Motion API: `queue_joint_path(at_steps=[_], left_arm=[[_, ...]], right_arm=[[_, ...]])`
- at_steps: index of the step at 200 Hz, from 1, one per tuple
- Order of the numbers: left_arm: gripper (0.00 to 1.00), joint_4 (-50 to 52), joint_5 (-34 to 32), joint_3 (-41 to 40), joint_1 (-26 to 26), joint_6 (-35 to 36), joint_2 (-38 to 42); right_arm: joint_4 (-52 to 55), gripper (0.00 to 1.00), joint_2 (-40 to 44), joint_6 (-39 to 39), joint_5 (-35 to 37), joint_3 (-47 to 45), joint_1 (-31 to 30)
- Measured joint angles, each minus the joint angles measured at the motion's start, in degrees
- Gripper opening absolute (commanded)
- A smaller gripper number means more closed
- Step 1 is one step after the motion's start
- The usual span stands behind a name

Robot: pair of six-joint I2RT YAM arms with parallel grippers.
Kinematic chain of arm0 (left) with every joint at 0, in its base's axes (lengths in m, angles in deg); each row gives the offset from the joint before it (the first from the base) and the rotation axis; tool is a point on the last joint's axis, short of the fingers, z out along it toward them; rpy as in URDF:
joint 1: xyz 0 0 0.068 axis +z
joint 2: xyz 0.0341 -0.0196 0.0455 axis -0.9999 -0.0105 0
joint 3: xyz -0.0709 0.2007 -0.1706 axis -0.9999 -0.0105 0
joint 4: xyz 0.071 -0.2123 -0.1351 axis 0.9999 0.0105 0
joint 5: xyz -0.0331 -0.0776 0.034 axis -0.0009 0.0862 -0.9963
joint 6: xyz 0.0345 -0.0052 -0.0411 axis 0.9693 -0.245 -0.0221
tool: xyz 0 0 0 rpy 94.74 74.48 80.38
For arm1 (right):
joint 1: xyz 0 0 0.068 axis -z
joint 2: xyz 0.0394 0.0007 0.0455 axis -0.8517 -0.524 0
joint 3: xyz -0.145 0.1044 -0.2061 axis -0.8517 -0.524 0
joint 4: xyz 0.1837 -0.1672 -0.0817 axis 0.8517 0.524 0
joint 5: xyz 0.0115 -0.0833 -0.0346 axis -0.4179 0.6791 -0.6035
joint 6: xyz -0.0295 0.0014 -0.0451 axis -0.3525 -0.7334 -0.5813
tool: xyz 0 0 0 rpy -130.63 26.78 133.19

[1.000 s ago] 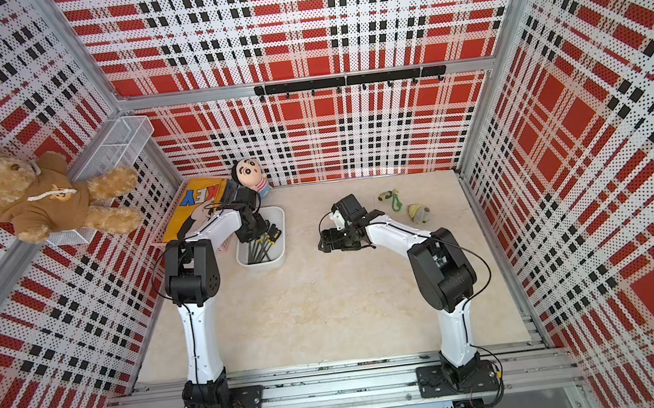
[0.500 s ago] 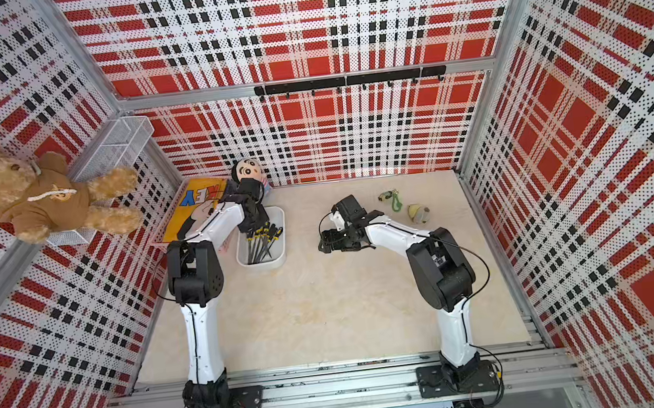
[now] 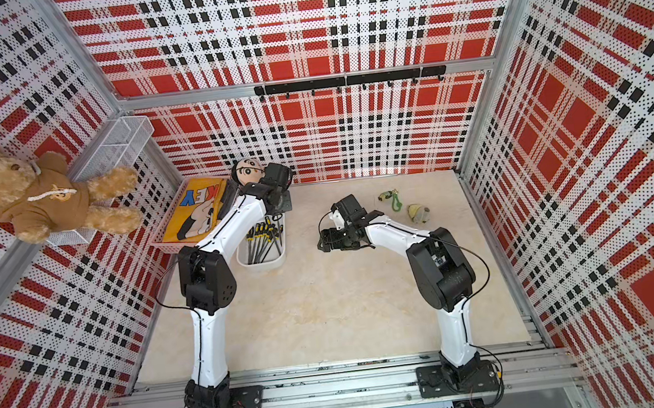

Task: Take the file tool out of the storage box
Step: Pick up the file tool from the storage box, then place the file tool at the center of the board.

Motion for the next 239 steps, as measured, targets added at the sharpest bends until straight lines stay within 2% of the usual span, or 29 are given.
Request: queue_joint_path(at_steps=[41,74,105,194,239], left_arm=[[0.0,-1.29,7.02,2.45,-4.5,0.59,-3.32],[0.0,-2.32,10.05,3.13,-6.58,-0.5,-8.22],[0.0,-2.25,10.91,2.75,-5.77,-2.89,-10.93],[0.0,-3.1,12.72,-0.39,-2.95,-7.52,-11.89],[0.08,-3.28,13.14,-0.39,-2.91,-7.56,-13.07]], right_arm=[[-2.91,0.84,2.91,1.77,2.64,-7.02,0.63],[-3.37,0.85,7.43,2.08,3.89,-10.78,2.12],[-4.2,0.85,9.6,1.53,3.93,-11.96,3.08],[-4.59,0.85,9.73,1.51,3.15,-14.1,3.13],[-4.61,0.85,9.73,1.53,2.78,-14.1,3.13]])
